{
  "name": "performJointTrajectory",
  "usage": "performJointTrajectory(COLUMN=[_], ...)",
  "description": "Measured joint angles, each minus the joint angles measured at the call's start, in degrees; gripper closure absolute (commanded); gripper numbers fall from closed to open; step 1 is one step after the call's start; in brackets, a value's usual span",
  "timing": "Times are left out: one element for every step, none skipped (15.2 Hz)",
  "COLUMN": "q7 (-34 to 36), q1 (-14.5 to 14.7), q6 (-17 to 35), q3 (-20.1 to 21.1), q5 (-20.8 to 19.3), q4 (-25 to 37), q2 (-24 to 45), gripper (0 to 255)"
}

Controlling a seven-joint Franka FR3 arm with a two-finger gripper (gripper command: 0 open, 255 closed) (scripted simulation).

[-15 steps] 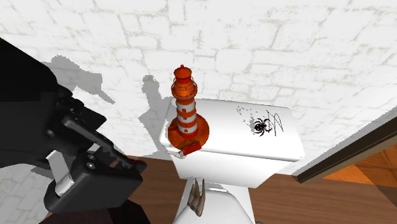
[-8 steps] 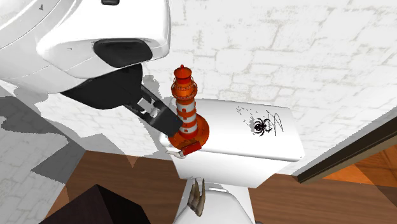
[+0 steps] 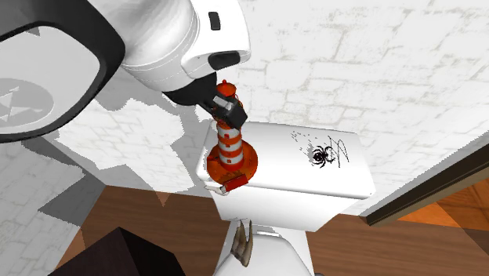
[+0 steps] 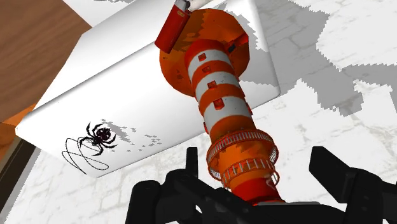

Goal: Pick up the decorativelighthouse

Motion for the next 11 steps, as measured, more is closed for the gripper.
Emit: performJointTrajectory(q7=[-0.09, -0.33, -0.61, -0.59, -0.97, -1.28, -1.51, -1.70, -1.88, -1.97, -2.01], q1=[0.26, 0.40, 0.48, 0.59, 0.64, 0.68, 0.74, 0.78, 0.80, 0.81, 0.81], q6=[0.83, 1.60, 2.30, 2.98, 3.81, 4.60, 5.32, 5.85, 6.21, 6.39, 6.50], q3=[0.20, 0.25, 0.24, 0.36, 0.31, 0.27, 0.27, 0.26, 0.23, 0.22, 0.21], q5=[0.28, 0.55, 0.80, 0.91, 1.19, 1.44, 1.66, 1.83, 1.96, 2.03, 2.06], q4=[0.08, 0.13, -0.08, -0.56, -0.83, -1.50, -2.08, -2.29, -2.51, -2.63, -2.68], q2=[0.69, 1.41, 1.86, 1.99, 2.58, 2.73, 2.87, 3.19, 3.34, 3.38, 3.39], gripper=[0, 0, 0, 0, 0, 0, 0, 0, 255, 255, 255])
